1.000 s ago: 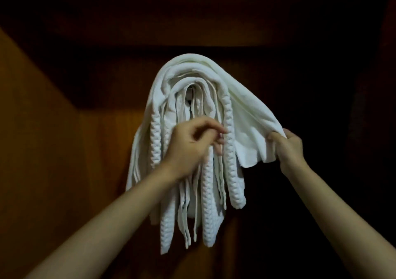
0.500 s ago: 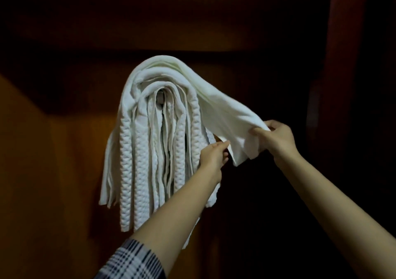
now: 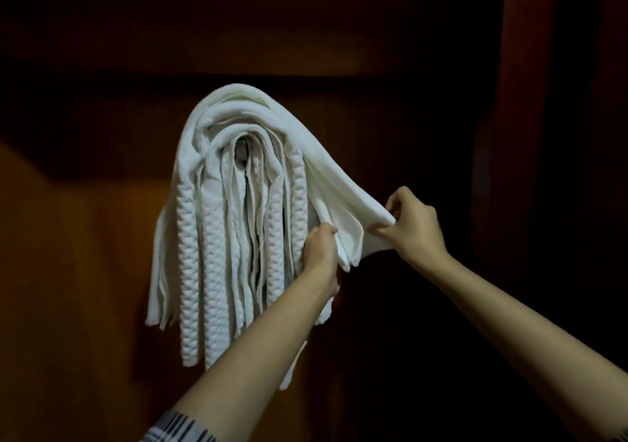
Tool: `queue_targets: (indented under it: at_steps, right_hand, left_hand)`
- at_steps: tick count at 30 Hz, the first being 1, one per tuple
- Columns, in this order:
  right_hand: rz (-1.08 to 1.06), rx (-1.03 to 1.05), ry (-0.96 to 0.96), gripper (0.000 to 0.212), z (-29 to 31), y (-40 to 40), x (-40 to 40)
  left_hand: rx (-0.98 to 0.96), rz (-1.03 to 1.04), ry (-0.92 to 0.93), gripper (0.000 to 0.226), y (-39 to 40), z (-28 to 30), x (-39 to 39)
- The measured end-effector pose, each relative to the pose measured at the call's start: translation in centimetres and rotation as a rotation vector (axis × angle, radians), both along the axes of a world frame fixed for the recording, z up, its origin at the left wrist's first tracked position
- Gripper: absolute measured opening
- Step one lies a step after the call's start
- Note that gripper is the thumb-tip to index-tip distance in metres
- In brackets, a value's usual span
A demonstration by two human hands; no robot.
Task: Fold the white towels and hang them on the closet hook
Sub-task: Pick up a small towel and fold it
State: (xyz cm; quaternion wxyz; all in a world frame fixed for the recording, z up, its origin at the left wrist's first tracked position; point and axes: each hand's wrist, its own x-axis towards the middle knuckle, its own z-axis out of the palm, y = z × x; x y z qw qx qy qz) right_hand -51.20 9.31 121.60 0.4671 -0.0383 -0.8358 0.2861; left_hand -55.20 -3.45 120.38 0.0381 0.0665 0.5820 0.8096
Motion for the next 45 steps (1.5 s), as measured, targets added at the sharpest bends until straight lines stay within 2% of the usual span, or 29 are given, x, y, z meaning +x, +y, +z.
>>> queue_targets:
  at_steps: [2,6,8,12,15,16,18,21,24,27,29,33,37,40,45]
  right_hand:
    - [-0.013,0.026,-0.013,0.025,-0.5,0.3,-0.5]
    - [0.003,-0.096,0.05,0.022,-0.5,0.5,-1.2]
    - [-0.031,-0.019,-0.02,0.025,-1.0,0.0,-1.6]
    - [-0.017,0.3,-0.052,0.046,-3.0,-0.8,-1.4]
    - [-0.021,0.508,-0.09,0.066,-4.6,-1.2,-0.9]
    - [0.016,0.519,-0.123,0.071,-5.2,-1.5,-0.7]
    - [0.11,0.472,-0.246,0.079,-6.3,-1.9,-0.3]
    - [0.176,0.406,-0.476,0.088,-8.1,-1.7,0.3]
    - [0.149,0.411,-0.656,0.082,-10.1,-1.2,1.2]
    - [0.186,0.348,-0.71,0.068,-11.5,-1.2,2.5]
    - [0.26,0.263,-0.714,0.054,-12.3,-1.4,3.7]
    - [0.487,-0.015,-0.855,0.032,-14.4,-2.5,6.9]
    - [0.569,-0.019,-0.976,0.03,-17.7,-4.2,9.6]
    - [0.608,-0.018,-1.055,0.03,-21.3,-5.7,11.1]
    - [0.598,0.033,-1.198,0.026,-28.7,-9.1,12.9]
  left_hand:
    - [0.035,-0.005,-0.002,0.016,-0.2,0.0,0.1]
    - [0.028,-0.056,0.019,0.019,-0.2,0.1,0.3]
    - [-0.02,-0.057,0.049,0.017,0.1,0.1,0.3]
    - [-0.138,0.046,0.116,0.024,0.8,-0.2,0.2]
    - [-0.056,0.015,0.123,0.05,1.4,-0.8,0.8]
    - [-0.052,-0.015,0.116,0.056,1.6,-1.0,0.9]
    - [-0.085,-0.046,0.123,0.053,1.8,-1.7,1.0]
    - [-0.243,0.043,0.108,0.045,1.3,-2.8,0.5]
    - [-0.393,0.003,0.12,0.043,0.2,-4.1,0.6]
    - [-0.4,-0.141,0.187,0.029,-1.2,-5.0,1.4]
    - [-0.429,-0.266,0.195,0.034,-2.5,-6.0,2.1]
    - [-0.623,-0.435,0.26,0.031,-6.3,-8.7,4.1]
    - [-0.933,-0.628,0.296,0.025,-10.8,-12.9,6.8]
    - [-1.08,-0.749,0.199,0.035,-13.8,-17.5,9.4]
    - [-1.289,-0.776,0.12,0.037,-18.7,-25.4,14.0]
